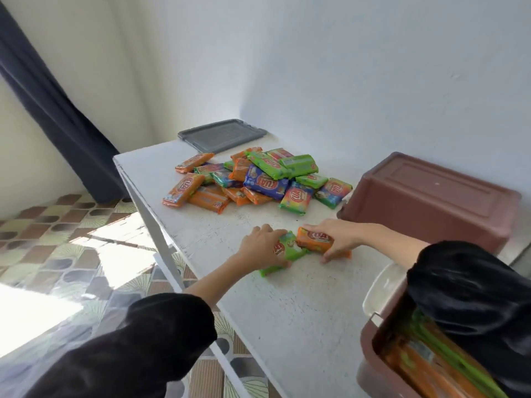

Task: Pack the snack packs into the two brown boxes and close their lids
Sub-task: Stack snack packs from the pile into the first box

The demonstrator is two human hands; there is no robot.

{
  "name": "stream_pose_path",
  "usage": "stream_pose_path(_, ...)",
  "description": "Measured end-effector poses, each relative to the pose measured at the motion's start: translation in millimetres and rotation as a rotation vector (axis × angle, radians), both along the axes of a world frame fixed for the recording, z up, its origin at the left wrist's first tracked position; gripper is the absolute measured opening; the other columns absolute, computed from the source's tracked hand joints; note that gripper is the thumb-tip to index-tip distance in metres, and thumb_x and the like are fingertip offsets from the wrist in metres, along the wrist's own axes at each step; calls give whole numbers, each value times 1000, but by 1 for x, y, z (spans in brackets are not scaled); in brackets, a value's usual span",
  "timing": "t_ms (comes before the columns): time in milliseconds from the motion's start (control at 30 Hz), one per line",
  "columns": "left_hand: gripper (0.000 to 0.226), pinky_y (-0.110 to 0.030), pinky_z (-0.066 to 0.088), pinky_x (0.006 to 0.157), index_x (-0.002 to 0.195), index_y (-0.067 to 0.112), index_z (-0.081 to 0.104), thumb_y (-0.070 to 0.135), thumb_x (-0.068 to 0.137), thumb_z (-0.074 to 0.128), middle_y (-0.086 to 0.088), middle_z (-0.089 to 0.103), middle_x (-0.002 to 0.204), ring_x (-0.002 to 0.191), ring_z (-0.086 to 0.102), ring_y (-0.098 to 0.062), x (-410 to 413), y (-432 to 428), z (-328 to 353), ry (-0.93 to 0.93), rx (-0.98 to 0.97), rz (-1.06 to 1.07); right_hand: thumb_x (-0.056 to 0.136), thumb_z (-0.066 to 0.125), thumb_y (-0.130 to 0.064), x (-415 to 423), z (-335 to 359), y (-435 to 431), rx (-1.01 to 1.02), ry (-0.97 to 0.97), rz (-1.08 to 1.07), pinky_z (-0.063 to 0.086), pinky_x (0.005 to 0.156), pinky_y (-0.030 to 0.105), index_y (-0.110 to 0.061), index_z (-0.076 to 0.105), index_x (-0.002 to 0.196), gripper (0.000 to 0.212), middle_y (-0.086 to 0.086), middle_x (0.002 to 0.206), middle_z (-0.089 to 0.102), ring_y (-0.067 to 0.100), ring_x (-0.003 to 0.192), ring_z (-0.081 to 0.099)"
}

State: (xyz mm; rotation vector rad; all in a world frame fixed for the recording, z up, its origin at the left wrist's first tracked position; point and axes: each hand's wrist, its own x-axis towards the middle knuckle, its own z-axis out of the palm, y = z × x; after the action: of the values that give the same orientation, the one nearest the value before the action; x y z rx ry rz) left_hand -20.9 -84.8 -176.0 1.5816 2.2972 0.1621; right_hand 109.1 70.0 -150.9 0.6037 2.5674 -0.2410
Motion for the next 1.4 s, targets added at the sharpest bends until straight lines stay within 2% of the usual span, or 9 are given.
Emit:
stream_pose_path(200,70,-27,36,67,134,27,46,51,73,70,-3,57,112,101,53,-20,4,1,-3,95,159,26,80,68,-34,-5,-4,-5,108,82,12,32,77,24,-32,18,148,84,11,119,44,26,111,46)
stream_pose_path(333,70,-25,39,65,130,26,52,51,67,74,0,61,109,96,56,-16,-2,5,3,42,212,37,76,72,-36,1,13,-7,104,142,-85,36,78,27,-35,24,146,85,7,122,44,25,116,46)
stream_pose_path(500,71,-23,44,63,130,28,52,50,67,74,3,63,113,97,57,-12,-4,13,51,29,344,-62,73,73,-44,26,57,-9,81,443,-363,41,74,28,-45,27,142,83,5,123,44,24,118,47)
stream_pose_path(767,65,-19,44,64,124,37,55,47,63,78,10,64,105,92,58,-7,61,29,156,41,531,-387,65,77,-50,127,150,-36,267,573,-465,40,78,33,-53,29,137,87,-3,103,41,15,97,42)
stream_pose_path(900,67,-16,44,67,124,38,55,47,62,79,18,61,106,91,53,1,110,27,172,15,542,-621,63,72,-55,194,165,-74,338,507,-534,40,76,33,-59,24,134,86,-3,104,45,14,96,44)
stream_pose_path(1000,69,-26,49,78,126,34,54,46,63,80,15,62,113,98,56,-3,145,23,167,-26,471,-826,62,71,-57,241,158,-107,299,438,-582,47,79,35,-67,16,128,87,-11,100,45,10,92,49)
stream_pose_path(1167,70,-14,38,73,128,39,50,51,65,76,15,58,111,99,50,-3,192,15,131,4,302,-1130,60,71,-61,297,115,-157,197,274,-675,45,76,23,-80,7,108,83,-19,102,41,2,93,48)
stream_pose_path(1267,72,-29,45,89,132,38,44,47,67,74,10,53,124,110,47,-10,216,14,105,74,171,-1259,62,67,-57,314,88,-177,161,182,-706,46,85,25,-73,12,125,85,-21,113,37,0,105,45)
stream_pose_path(1400,73,-35,46,83,134,31,41,44,69,72,2,51,123,110,47,-19,236,16,79,276,92,-1379,69,68,-49,312,61,-186,188,122,-725,41,92,26,-60,12,137,89,-13,127,31,11,119,39)
